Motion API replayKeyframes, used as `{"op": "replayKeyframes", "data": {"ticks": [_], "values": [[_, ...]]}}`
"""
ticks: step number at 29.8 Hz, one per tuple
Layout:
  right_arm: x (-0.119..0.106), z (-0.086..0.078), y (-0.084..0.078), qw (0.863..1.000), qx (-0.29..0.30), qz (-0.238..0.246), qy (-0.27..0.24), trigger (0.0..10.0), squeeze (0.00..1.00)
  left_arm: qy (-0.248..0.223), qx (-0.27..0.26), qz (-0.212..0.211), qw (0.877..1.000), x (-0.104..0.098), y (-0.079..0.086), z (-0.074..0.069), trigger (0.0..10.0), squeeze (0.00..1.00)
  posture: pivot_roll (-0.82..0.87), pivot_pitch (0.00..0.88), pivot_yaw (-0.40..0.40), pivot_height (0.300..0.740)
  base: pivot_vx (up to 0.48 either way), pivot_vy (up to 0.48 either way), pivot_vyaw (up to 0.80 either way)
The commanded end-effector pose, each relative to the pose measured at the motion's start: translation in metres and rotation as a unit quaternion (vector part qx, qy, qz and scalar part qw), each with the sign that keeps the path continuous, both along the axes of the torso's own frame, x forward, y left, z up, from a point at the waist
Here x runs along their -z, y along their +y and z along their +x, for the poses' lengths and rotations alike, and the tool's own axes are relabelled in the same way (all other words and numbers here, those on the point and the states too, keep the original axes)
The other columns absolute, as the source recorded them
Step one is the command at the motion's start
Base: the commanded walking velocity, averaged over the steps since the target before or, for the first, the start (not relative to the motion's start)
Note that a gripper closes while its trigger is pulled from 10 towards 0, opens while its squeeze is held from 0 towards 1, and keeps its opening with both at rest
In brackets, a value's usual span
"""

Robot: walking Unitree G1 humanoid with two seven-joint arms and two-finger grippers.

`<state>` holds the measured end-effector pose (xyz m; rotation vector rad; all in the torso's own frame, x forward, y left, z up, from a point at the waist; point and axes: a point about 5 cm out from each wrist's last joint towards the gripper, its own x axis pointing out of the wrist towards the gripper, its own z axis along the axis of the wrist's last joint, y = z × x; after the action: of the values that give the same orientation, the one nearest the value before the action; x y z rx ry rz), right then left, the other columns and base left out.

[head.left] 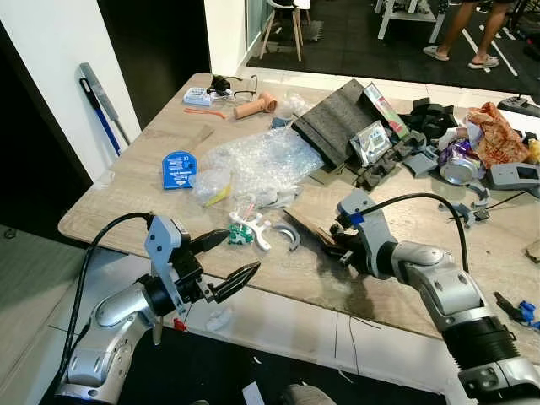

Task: Picking trash to rubbish bin

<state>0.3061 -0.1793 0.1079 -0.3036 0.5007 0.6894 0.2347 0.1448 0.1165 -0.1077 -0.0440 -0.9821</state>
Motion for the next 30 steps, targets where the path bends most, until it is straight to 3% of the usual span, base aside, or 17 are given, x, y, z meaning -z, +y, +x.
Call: {"op": "replayKeyframes", "data": {"ticks": [1,8,9,12,15,16,18,19,21,24,25,29,30], "values": [[0.009,-0.003,-0.002,1.000,0.012,0.004,0.022,0.0,0.00,0.002,0.004,0.011,1.000,0.000,0.003,0.001,10.0,0.00,-0.15,0.000,0.017,0.740,0.000,0.000,0.00],[0.005,0.000,0.000,0.999,0.019,0.028,0.008,0.0,0.00,0.002,0.003,0.012,1.000,0.000,0.003,0.003,10.0,0.00,-0.15,0.000,0.018,0.740,0.000,0.000,0.00],[-0.006,0.004,0.004,0.997,0.026,0.074,-0.022,0.0,0.00,0.003,0.002,0.012,1.000,0.000,0.003,0.003,10.0,0.00,-0.15,0.000,0.018,0.740,0.000,0.000,0.00],[-0.013,0.006,0.008,0.992,0.031,0.113,-0.042,0.0,0.00,0.003,0.000,0.011,1.000,0.000,0.003,0.004,10.0,0.00,-0.15,0.000,0.018,0.740,0.000,0.000,0.00],[-0.032,0.008,0.016,0.970,0.045,0.226,-0.082,0.0,0.00,0.004,-0.011,0.007,1.000,0.000,0.004,0.006,10.0,0.00,-0.15,0.000,0.019,0.740,0.000,0.000,0.00],[-0.032,0.008,0.016,0.970,0.045,0.226,-0.082,0.0,0.00,0.004,-0.011,0.007,1.000,0.000,0.004,0.006,10.0,0.00,-0.15,0.000,0.019,0.740,0.000,0.000,0.00],[-0.044,0.009,0.018,0.948,0.062,0.294,-0.108,0.0,0.00,0.003,-0.028,-0.003,1.000,-0.001,0.006,0.009,10.0,0.00,-0.16,0.000,0.019,0.740,0.000,0.000,0.00],[-0.044,0.009,0.018,0.948,0.062,0.294,-0.108,0.0,0.00,0.003,-0.028,-0.003,1.000,-0.001,0.006,0.009,10.0,0.00,-0.16,0.000,0.019,0.740,0.000,0.000,0.00],[-0.045,0.004,0.022,0.927,0.074,0.351,-0.112,0.0,0.00,0.008,-0.081,-0.010,0.997,-0.003,0.011,0.017,10.0,0.00,-0.16,0.000,0.018,0.740,0.000,0.000,0.00],[-0.044,0.002,0.023,0.925,0.074,0.356,-0.111,0.0,0.00,0.010,-0.093,-0.009,0.996,-0.003,0.012,0.019,10.0,0.00,-0.16,0.000,0.018,0.740,0.000,0.000,0.00],[-0.032,-0.002,0.026,0.923,0.089,0.359,-0.102,0.0,0.00,0.015,-0.126,-0.010,0.992,-0.004,0.013,0.024,10.0,0.00,-0.16,0.000,0.016,0.740,0.000,0.000,0.00],[-0.013,-0.007,0.030,0.930,0.107,0.343,-0.080,0.0,0.00,0.010,-0.168,-0.006,0.986,-0.006,0.011,0.030,10.0,0.00,-0.15,0.000,0.017,0.740,0.000,0.000,0.00],[-0.015,-0.005,0.028,0.927,0.112,0.349,-0.084,6.3,0.00,0.012,-0.173,-0.002,0.985,-0.005,0.011,0.031,10.0,0.00,-0.15,0.000,0.019,0.740,0.000,0.000,0.00]]}}
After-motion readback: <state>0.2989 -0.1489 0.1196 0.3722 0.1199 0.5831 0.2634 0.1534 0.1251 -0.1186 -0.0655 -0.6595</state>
